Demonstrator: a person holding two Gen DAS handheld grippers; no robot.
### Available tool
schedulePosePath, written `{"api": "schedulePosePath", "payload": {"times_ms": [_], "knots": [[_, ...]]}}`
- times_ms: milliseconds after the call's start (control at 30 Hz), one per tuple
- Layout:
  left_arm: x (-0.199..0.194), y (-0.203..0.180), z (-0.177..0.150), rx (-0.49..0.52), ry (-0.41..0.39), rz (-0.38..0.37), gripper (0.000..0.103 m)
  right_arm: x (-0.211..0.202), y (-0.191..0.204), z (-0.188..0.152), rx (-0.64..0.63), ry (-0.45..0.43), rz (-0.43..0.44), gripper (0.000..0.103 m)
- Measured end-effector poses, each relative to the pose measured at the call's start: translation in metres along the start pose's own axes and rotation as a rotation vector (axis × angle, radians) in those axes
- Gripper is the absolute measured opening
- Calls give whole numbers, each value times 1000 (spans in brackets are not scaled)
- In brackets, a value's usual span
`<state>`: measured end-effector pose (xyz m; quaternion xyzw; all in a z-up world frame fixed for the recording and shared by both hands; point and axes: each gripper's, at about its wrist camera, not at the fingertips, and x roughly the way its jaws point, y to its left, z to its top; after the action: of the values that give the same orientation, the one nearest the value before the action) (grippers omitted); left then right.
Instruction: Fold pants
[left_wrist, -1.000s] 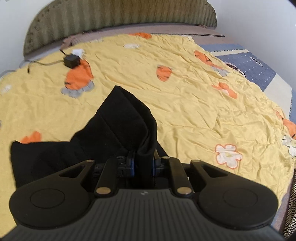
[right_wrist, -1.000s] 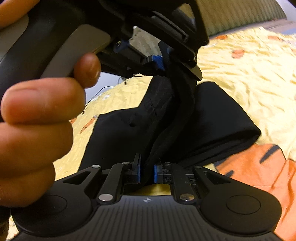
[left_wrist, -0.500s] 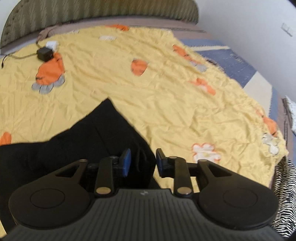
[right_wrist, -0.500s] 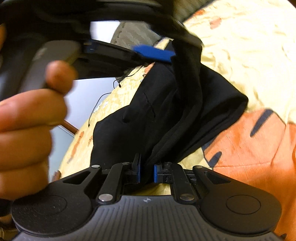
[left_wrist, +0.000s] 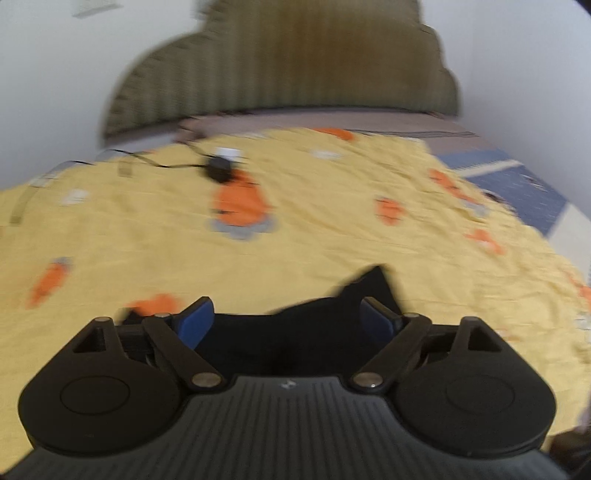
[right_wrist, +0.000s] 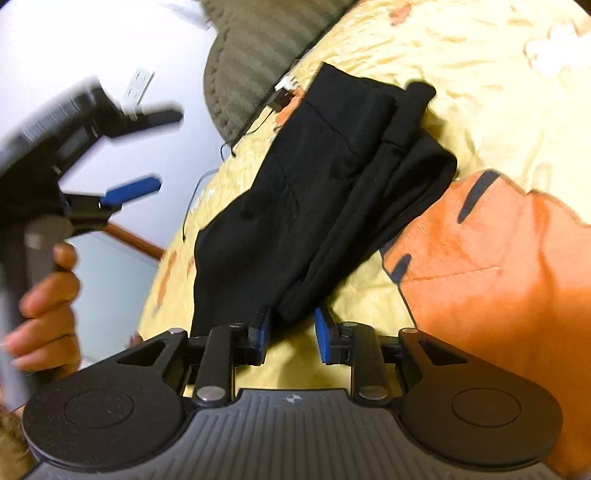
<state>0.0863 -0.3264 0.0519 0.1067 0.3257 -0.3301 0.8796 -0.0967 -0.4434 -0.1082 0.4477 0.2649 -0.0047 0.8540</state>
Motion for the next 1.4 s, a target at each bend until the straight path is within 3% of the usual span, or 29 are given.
{"api": "schedulePosePath", "payload": {"times_ms": [133,200,233,267,333,500,633,700,800,933,1233,1400], "knots": [[-11,40,-17,-13,-42,130,89,-23,33,10,-222,-89,-123,26],[-12,57,-24,-52,-24,126,90,-32,50,24,-348,-177,-241,34],[-12,62,-27,-72,-10,115,90,-32,53,33,-404,-217,-294,47],[-12,68,-30,-94,5,105,90,-30,52,41,-430,-227,-331,53],[-14,72,-37,-116,15,89,90,-23,42,56,-433,-212,-380,53],[-14,73,-54,-128,29,82,91,-28,11,80,-332,-211,-312,53],[-10,67,-66,-121,53,67,92,-14,13,89,-355,-198,-274,53],[-9,63,-72,-106,57,74,92,-5,14,93,-362,-168,-301,52],[-8,58,-78,-89,55,87,92,10,12,95,-375,-118,-305,32],[-4,52,-84,-61,70,88,94,15,19,83,-482,-119,-396,10],[2,52,-91,-49,99,86,96,-25,24,69,-499,-190,-406,6],[11,51,-95,-26,137,105,100,-5,12,62,-519,-119,-495,9]]}}
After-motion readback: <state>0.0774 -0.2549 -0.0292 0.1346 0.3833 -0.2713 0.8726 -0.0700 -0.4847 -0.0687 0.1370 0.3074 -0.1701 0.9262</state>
